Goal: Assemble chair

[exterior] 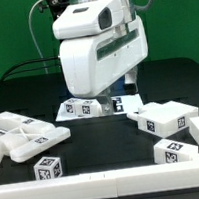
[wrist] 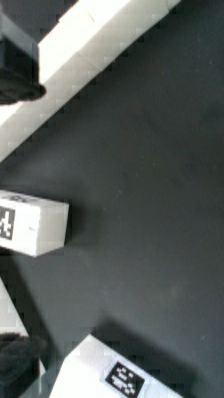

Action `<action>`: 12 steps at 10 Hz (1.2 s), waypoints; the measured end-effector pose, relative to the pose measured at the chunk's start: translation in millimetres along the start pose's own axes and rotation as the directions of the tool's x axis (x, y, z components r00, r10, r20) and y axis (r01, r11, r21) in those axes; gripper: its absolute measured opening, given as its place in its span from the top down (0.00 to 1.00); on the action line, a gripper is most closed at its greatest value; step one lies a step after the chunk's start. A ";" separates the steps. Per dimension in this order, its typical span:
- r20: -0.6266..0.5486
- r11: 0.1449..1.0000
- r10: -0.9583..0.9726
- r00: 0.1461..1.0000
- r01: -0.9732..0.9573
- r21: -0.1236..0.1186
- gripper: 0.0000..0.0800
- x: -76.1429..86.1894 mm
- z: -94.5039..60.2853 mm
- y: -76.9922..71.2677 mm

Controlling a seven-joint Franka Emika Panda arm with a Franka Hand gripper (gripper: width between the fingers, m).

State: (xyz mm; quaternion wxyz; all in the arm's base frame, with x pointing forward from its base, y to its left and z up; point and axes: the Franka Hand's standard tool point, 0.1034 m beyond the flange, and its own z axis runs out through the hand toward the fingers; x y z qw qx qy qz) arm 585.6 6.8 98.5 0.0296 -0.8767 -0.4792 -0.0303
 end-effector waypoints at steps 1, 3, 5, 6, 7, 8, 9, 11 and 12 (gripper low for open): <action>0.000 1.000 0.000 1.000 0.000 0.000 0.19 0.0 0.1 0.0; 0.000 1.000 0.000 1.000 0.000 0.000 0.19 -0.1 0.1 0.0; 0.001 1.000 0.000 1.000 0.000 0.000 0.19 -0.4 0.3 -0.1; 0.001 1.000 0.000 1.000 0.000 0.000 0.19 -0.4 0.3 -0.1; 0.003 1.000 0.025 1.000 -0.025 0.000 0.19 2.1 -0.7 -1.0; 0.001 0.999 0.050 0.999 -0.050 -0.003 0.19 9.9 -1.7 -2.2; 0.001 0.997 0.075 0.997 -0.075 0.004 0.19 18.7 8.0 -2.0; -0.014 0.992 0.129 0.992 -0.129 0.012 0.19 53.5 24.2 -8.3; -0.029 0.993 0.118 0.993 -0.117 0.013 0.19 65.1 21.0 -5.4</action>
Offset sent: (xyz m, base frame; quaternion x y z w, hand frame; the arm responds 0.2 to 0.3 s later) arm 0.0000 0.0000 0.0000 0.0000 0.0000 0.0000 1.0000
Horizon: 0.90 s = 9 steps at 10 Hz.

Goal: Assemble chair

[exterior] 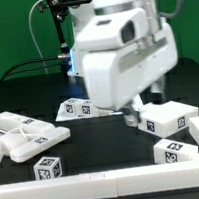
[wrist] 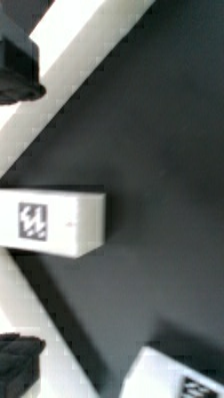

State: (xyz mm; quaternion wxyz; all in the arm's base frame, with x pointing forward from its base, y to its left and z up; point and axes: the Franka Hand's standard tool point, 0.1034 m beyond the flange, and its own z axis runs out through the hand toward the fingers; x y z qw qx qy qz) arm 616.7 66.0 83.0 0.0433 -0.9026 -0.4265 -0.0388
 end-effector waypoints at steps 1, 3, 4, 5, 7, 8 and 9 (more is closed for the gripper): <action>-0.003 1.000 0.015 1.000 -0.015 0.002 0.19 -4.6 -0.7 3.2; -0.001 1.000 0.015 1.000 -0.015 0.004 0.19 -4.9 1.3 2.2; -0.002 1.000 0.015 1.000 -0.015 0.003 0.19 -5.0 3.1 2.5; -0.011 1.000 0.026 1.000 -0.026 -0.004 0.19 -3.6 15.6 2.8; -0.029 0.999 0.039 0.999 -0.040 -0.013 0.19 4.0 44.3 1.8; -0.038 0.999 0.043 0.998 -0.043 -0.022 0.19 2.5 57.6 2.3; -0.038 0.999 0.045 0.998 -0.045 -0.021 0.19 0.3 66.3 1.1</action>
Offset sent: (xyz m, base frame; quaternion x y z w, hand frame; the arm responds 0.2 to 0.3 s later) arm 0.0000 0.0000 0.0000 0.0000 0.0000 0.0000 1.0000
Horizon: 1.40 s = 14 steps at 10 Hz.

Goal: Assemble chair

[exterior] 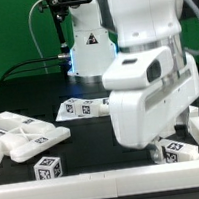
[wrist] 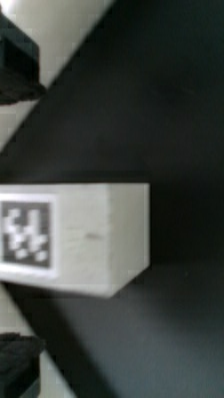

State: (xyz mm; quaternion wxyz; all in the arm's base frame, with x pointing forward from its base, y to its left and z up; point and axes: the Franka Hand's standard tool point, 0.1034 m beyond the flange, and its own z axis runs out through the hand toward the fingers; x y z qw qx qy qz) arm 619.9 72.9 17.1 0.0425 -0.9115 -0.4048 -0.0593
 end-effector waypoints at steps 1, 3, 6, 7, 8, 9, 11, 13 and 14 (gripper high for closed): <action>0.000 1.000 0.001 1.000 -0.001 -0.001 0.19 -0.5 0.2 0.5; 0.001 1.000 0.001 1.000 -0.001 0.000 0.50 -1.0 0.7 0.4; 0.001 1.000 0.001 1.000 -0.001 0.000 0.65 -1.1 0.6 0.6; 0.004 0.999 -0.034 0.999 0.034 -0.001 0.65 -4.0 -2.3 2.8; 0.009 0.997 -0.078 0.997 0.078 -0.007 0.65 -17.1 -18.7 7.6; 0.024 0.992 -0.128 0.991 0.128 0.001 0.65 -36.3 -38.8 7.7; 0.032 0.975 -0.221 0.975 0.222 -0.017 0.65 -73.0 -70.9 6.2; 0.042 0.962 -0.273 0.961 0.274 -0.016 0.64 -84.0 -72.8 10.2; 0.048 0.944 -0.329 0.943 0.330 -0.012 0.64 -84.7 -71.4 10.2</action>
Offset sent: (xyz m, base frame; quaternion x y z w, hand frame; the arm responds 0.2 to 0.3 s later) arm 0.0000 0.0000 0.0000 0.0000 0.0000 0.0000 1.0000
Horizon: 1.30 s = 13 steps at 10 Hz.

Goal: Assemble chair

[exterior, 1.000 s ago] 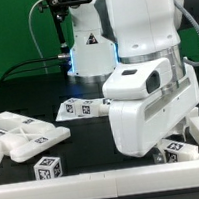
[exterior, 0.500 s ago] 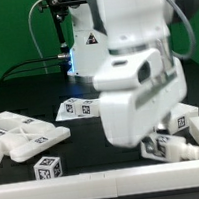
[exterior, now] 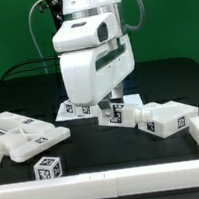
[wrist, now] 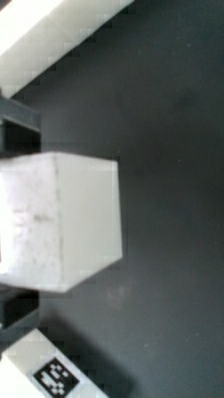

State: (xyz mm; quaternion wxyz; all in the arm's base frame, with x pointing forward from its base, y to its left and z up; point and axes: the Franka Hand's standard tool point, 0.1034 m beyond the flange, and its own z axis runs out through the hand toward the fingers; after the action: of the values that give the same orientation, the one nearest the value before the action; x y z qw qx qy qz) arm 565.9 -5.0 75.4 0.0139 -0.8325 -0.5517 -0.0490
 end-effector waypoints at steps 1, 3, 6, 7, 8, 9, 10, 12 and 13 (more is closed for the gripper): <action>0.007 0.997 -0.079 0.997 0.079 -0.002 0.64 -2.6 0.0 0.9; 0.032 0.919 -0.393 0.919 0.393 0.014 0.64 -13.1 -0.8 -10.3; 0.045 0.731 -0.682 0.730 0.680 0.058 0.64 -43.6 -23.9 -32.0; 0.047 0.690 -0.724 0.688 0.721 0.068 0.64 -44.4 -20.3 -32.4; 0.047 0.635 -0.772 0.634 0.768 0.077 0.64 -46.7 -19.5 -32.5; 0.047 0.594 -0.805 0.592 0.801 0.082 0.64 -48.6 -19.4 -32.0; 0.031 0.447 -0.895 0.446 0.889 0.102 0.64 -53.1 -12.3 -34.3; -0.040 0.083 -0.995 0.089 0.988 0.133 0.64 -61.6 9.1 -43.3; -0.049 -0.046 -0.998 -0.039 0.988 0.145 0.64 -62.0 15.6 -45.6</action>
Offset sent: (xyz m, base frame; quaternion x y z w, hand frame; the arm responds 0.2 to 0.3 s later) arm -0.0731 0.0075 0.0271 0.0325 -0.0023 -0.3283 0.9440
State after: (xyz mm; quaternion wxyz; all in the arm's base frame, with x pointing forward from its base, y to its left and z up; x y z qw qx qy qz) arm 501.0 -42.9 52.4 0.0112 -0.1780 -0.9837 0.0233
